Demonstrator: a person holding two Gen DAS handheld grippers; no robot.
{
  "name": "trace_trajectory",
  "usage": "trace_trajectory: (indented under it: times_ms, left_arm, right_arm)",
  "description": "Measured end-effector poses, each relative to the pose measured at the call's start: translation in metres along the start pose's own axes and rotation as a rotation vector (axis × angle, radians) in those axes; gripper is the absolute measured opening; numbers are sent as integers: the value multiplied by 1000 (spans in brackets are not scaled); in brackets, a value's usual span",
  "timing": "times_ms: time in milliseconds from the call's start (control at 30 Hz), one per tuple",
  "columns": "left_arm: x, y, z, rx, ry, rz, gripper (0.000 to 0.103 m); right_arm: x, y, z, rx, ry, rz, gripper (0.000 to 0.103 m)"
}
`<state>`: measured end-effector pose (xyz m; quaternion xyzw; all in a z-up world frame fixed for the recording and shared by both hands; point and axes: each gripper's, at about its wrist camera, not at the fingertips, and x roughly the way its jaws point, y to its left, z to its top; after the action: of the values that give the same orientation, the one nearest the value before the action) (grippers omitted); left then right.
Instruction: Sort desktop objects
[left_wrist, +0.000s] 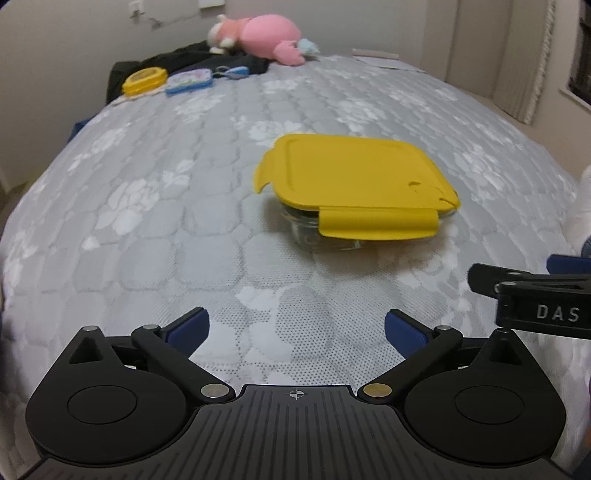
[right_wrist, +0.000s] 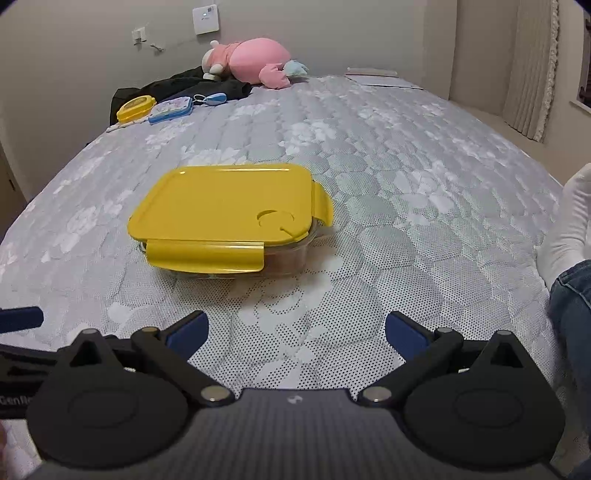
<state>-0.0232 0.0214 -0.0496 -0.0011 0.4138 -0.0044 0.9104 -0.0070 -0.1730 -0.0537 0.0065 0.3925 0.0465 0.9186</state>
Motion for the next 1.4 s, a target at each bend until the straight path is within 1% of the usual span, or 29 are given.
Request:
trace_trajectory:
  times_ms: [500,1400]
  left_arm:
    - [1,3,0,-11,-1,2,103]
    - [6,4,-2,-31,34,-6,103]
  right_arm:
    - [2,0,0,3,10,3,103]
    - [7,0,-3,14,45,6,103]
